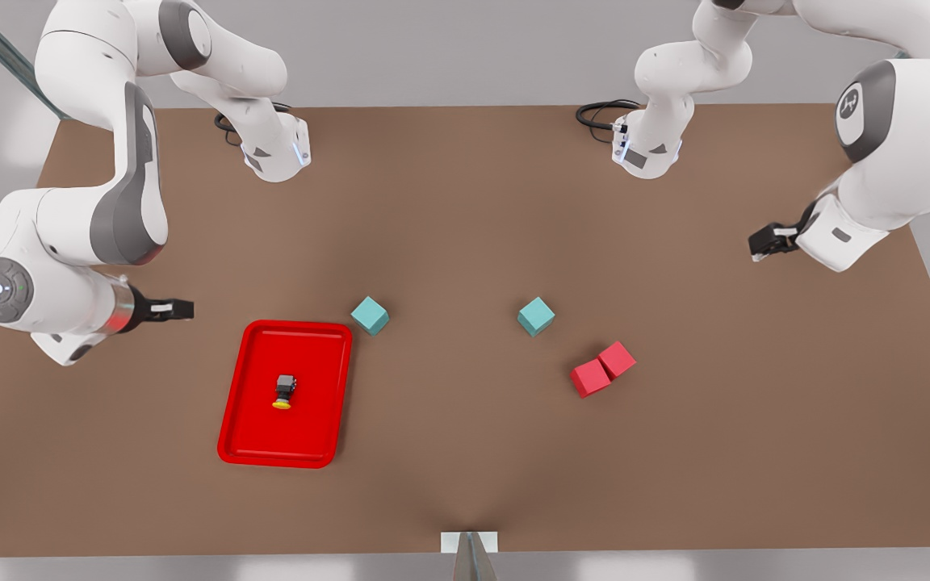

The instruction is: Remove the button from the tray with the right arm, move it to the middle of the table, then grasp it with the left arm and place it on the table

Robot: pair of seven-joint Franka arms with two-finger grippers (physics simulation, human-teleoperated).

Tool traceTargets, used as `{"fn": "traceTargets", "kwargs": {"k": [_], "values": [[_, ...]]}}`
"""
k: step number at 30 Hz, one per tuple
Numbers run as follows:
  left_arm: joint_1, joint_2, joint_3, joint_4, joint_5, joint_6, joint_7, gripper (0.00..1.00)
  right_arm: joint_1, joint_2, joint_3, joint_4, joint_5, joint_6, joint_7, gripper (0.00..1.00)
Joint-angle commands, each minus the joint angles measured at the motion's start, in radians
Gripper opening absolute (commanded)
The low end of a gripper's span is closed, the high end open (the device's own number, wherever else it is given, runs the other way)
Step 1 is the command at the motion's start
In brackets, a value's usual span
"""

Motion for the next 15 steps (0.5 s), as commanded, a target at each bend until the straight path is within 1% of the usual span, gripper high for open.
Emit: {"fn": "traceTargets", "kwargs": {"k": [1, 5, 7, 10, 11, 12, 13, 14, 15], "values": [[-0.001, -0.001, -0.001, 0.000, 0.005, 0.076, -0.016, 1.00, 0.000, 0.000, 0.000, 0.000, 0.000, 0.053, -0.002, 1.00], [-0.004, -0.001, -0.002, 0.000, 0.005, 0.075, -0.016, 1.00, -0.006, 0.000, 0.002, 0.002, -0.002, 0.056, -0.010, 1.00], [-0.014, 0.038, -0.004, 0.000, 0.004, 0.082, -0.016, 1.00, 0.014, 0.006, 0.000, -0.006, 0.007, 0.058, -0.001, 1.00], [-0.018, 0.065, -0.006, -0.001, 0.004, 0.098, -0.016, 1.00, 0.008, 0.150, 0.000, -0.038, 0.001, 0.142, -0.011, 1.00], [-0.018, 0.065, -0.006, -0.001, 0.004, 0.098, -0.016, 1.00, 0.008, 0.183, -0.001, -0.082, 0.000, 0.230, -0.008, 1.00], [-0.018, 0.065, -0.006, -0.001, 0.004, 0.098, -0.016, 1.00, -0.002, 0.187, -0.001, -0.188, -0.002, 0.395, 0.002, 1.00], [-0.018, 0.060, -0.006, -0.014, 0.004, 0.102, -0.016, 1.00, -0.003, 0.188, -0.001, -0.257, -0.002, 0.501, 0.025, 1.00], [-0.018, 0.060, -0.006, -0.014, 0.004, 0.102, -0.016, 1.00, 0.000, 0.207, -0.001, -0.293, 0.000, 0.564, 0.057, 1.00], [-0.018, 0.062, -0.006, -0.014, 0.004, 0.102, -0.016, 1.00, 0.002, 0.257, -0.001, -0.296, 0.001, 0.642, 0.061, 1.00]]}}
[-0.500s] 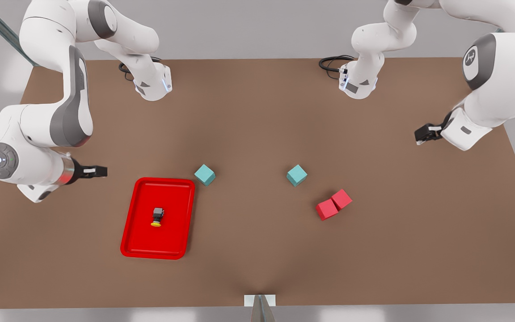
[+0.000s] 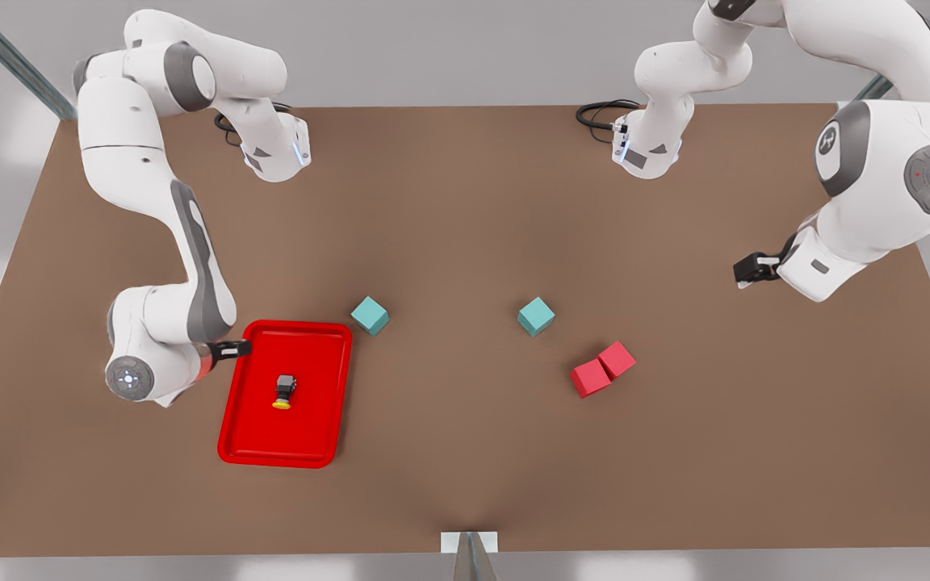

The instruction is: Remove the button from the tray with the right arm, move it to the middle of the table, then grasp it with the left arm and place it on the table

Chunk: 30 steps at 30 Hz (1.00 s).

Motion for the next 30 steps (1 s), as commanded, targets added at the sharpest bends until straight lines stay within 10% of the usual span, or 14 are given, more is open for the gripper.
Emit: {"fn": "traceTargets", "kwargs": {"k": [1, 9, 30], "values": [[0.000, -0.001, -0.001, -0.001, 0.001, 0.014, -0.007, 1.00, 0.004, 0.052, 0.000, -0.029, 0.002, 0.382, 0.044, 1.00], [0.000, 0.001, -0.001, -0.001, -0.001, 0.020, -0.007, 1.00, 0.040, 0.048, 0.032, -0.221, 0.005, 0.741, 0.063, 1.00], [0.000, 0.001, -0.002, -0.002, -0.001, 0.014, -0.005, 1.00, 0.054, 0.048, 0.026, -0.270, 0.013, 0.685, 0.279, 1.00]]}}
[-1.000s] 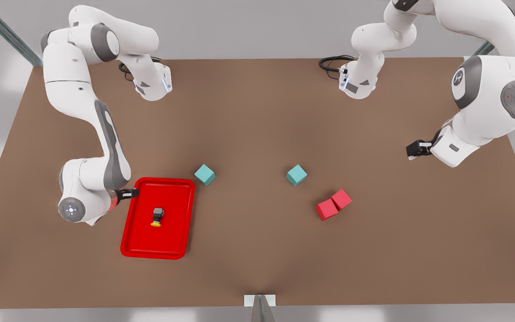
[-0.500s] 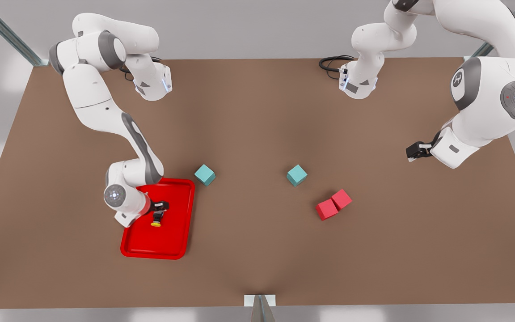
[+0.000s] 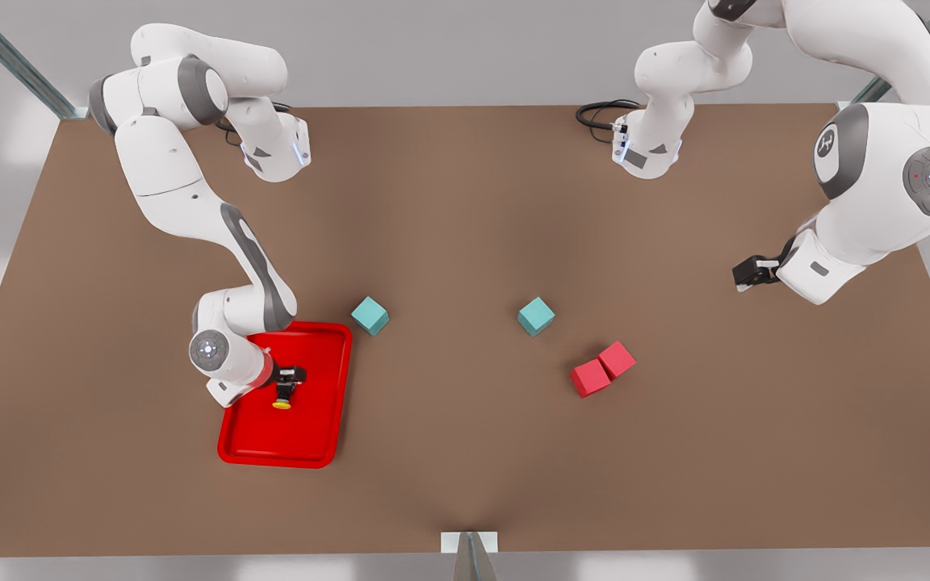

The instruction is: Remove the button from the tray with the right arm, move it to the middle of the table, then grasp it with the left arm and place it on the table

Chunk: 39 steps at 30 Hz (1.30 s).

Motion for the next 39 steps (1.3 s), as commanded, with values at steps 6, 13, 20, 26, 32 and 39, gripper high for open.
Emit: {"fn": "traceTargets", "kwargs": {"k": [6, 13, 20, 26, 32, 39], "values": [[0.000, -0.001, -0.001, 0.000, -0.001, -0.005, -0.001, 1.00, 0.010, 0.010, -0.003, 0.010, 0.034, 0.002, 0.162, 1.00], [0.000, -0.001, -0.001, 0.000, -0.001, -0.007, 0.004, 1.00, 0.037, 0.042, -0.028, 0.045, 0.037, 0.003, 0.165, 1.00], [0.000, -0.003, -0.001, -0.007, -0.001, -0.007, 0.004, 1.00, 0.037, 0.037, -0.026, 0.045, 0.028, -0.001, 0.136, 0.44], [0.000, -0.003, -0.001, -0.007, -0.001, -0.007, 0.004, 1.00, 0.030, 0.031, -0.026, 0.051, 0.026, -0.026, 0.102, 0.38], [0.000, -0.003, -0.001, -0.009, -0.001, -0.007, 0.004, 1.00, 0.040, -0.015, 0.052, 0.120, 0.037, -0.199, 0.119, 0.39], [0.003, -0.001, -0.001, -0.010, -0.001, -0.002, 0.004, 1.00, 0.197, -0.013, 0.141, 0.246, 0.039, -0.266, 0.429, 0.39]]}}
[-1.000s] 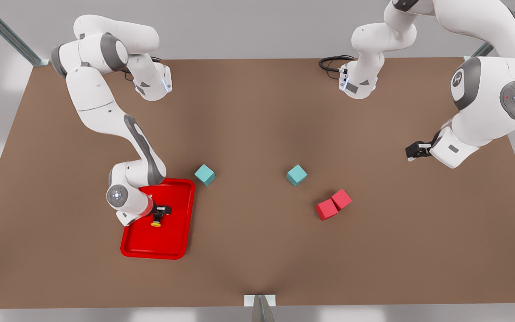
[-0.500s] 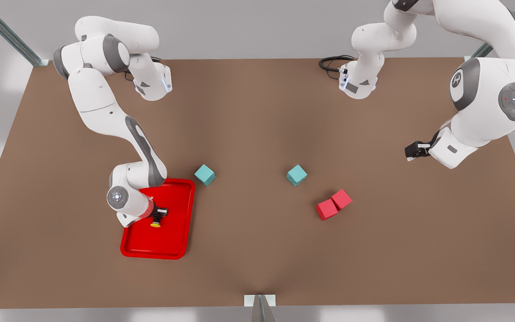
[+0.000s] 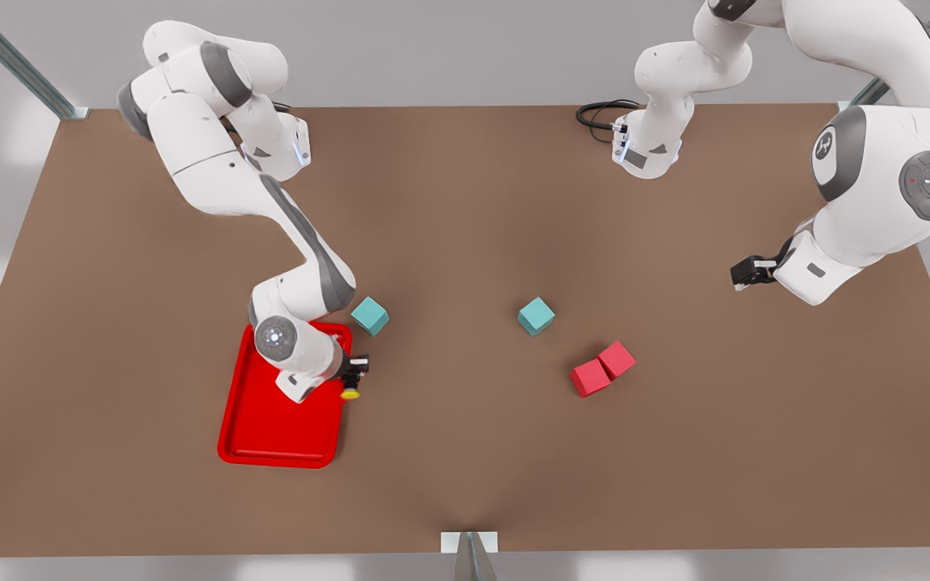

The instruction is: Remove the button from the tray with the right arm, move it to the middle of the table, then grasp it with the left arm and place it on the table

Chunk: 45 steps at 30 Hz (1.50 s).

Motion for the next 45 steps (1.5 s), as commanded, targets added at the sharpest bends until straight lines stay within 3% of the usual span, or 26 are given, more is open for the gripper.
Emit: {"fn": "traceTargets", "kwargs": {"k": [1, 6, 9, 10, 19, 29, 30, 32, 35, 37, 39, 41, 42, 43, 44, 45], "values": [[0.001, 0.000, -0.001, 0.000, 0.001, 0.002, 0.001, 1.00, 0.065, -0.001, 0.003, 0.038, -0.012, -0.059, 0.339, 0.39], [-0.002, 0.003, -0.001, -0.001, 0.001, 0.005, 0.001, 1.00, 0.320, 0.111, -0.008, 0.291, 0.030, -0.134, 0.698, 0.40], [0.001, 0.006, -0.001, -0.001, 0.001, 0.008, 0.001, 1.00, 0.582, 0.232, -0.264, 0.547, 0.226, -0.222, 0.806, 0.40], [0.001, 0.006, -0.001, -0.001, 0.001, 0.008, 0.001, 1.00, 0.610, 0.272, -0.275, 0.609, 0.238, -0.243, 0.839, 0.40], [0.001, 0.015, -0.001, -0.001, 0.001, 0.019, 0.001, 1.00, 0.639, 0.415, -0.362, 0.716, 0.238, -0.234, 0.862, 0.41], [0.001, 0.020, -0.001, -0.001, 0.001, 0.022, 0.001, 1.00, 0.666, 0.502, -0.359, 0.724, 0.238, -0.176, 0.715, 0.44], [0.001, 0.020, -0.001, -0.001, 0.001, 0.022, 0.001, 1.00, 0.666, 0.502, -0.359, 0.724, 0.240, -0.176, 0.691, 0.58], [0.001, 0.020, -0.001, -0.001, 0.001, 0.022, 0.001, 1.00, 0.668, 0.502, -0.359, 0.722, 0.238, -0.176, 0.674, 0.99], [0.001, 0.020, -0.001, -0.001, 0.001, 0.022, 0.001, 1.00, 0.668, 0.502, -0.359, 0.722, 0.238, -0.173, 0.661, 1.00], [-0.002, 0.023, -0.001, -0.001, 0.001, 0.028, -0.008, 1.00, 0.653, 0.436, -0.344, 0.719, 0.242, -0.167, 0.661, 1.00], [-0.132, 0.103, -0.004, -0.001, -0.002, 0.085, -0.309, 1.00, 0.642, 0.186, -0.356, 0.707, 0.128, -0.476, 0.538, 1.00], [-0.267, 0.190, -0.004, -0.001, -0.051, 0.169, -0.594, 1.00, 0.473, -0.024, -0.356, 0.685, 0.108, -0.762, 0.189, 1.00], [-0.332, 0.236, -0.004, 0.000, -0.094, 0.209, -0.645, 1.00, 0.418, -0.189, -0.390, 0.453, 0.031, -0.730, -0.022, 1.00], [-0.401, 0.293, -0.004, 0.000, -0.094, 0.280, -0.750, 1.00, 0.230, -0.405, -0.305, 0.071, 0.025, -0.462, -0.208, 1.00], [-0.468, 0.362, -0.004, 0.000, -0.096, 0.366, -0.857, 1.00, 0.022, -0.501, -0.160, -0.074, -0.016, -0.388, -0.268, 1.00], [-0.505, 0.405, -0.004, 0.000, -0.094, 0.435, -0.916, 1.00, 0.007, -0.524, -0.158, -0.069, -0.045, -0.435, -0.268, 1.00]]}}
